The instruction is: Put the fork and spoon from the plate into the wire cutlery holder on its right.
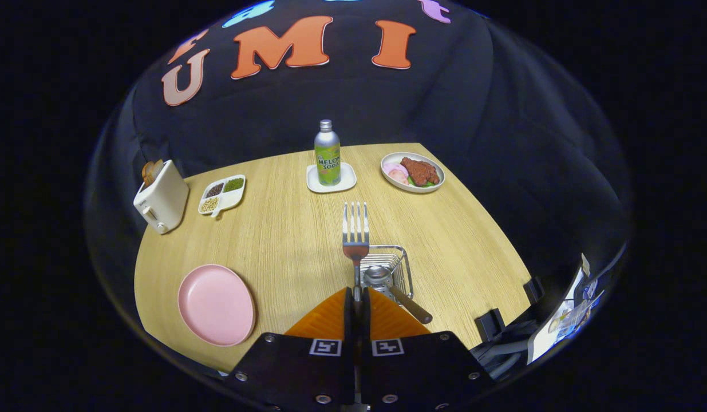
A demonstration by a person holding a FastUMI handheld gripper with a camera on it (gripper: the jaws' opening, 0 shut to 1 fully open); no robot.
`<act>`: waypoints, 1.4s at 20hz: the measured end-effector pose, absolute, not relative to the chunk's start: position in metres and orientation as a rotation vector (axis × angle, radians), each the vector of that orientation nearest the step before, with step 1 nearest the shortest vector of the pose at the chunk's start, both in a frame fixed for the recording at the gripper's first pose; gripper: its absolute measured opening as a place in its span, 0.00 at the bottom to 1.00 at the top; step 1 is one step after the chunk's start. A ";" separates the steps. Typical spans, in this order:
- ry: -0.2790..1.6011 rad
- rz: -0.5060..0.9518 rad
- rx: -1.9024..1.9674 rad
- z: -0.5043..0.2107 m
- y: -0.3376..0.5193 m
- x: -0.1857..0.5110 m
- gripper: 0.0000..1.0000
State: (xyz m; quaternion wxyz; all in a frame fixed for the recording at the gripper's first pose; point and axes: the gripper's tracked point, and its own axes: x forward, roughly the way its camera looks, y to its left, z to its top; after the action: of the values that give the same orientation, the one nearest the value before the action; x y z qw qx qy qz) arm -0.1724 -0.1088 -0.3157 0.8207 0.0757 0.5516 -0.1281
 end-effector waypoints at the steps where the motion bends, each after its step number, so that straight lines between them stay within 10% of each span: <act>1: 1.202 -0.276 0.160 -0.322 -0.113 -0.179 0.05; 17: 1.339 -0.300 0.129 -0.355 -0.133 -0.183 0.09; 28: 0.756 -0.273 0.150 -0.241 -0.150 -0.060 0.09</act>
State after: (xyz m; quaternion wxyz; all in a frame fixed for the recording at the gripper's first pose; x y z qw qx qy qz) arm -0.0596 -0.1503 -0.2413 0.9176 0.0731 0.3675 -0.1326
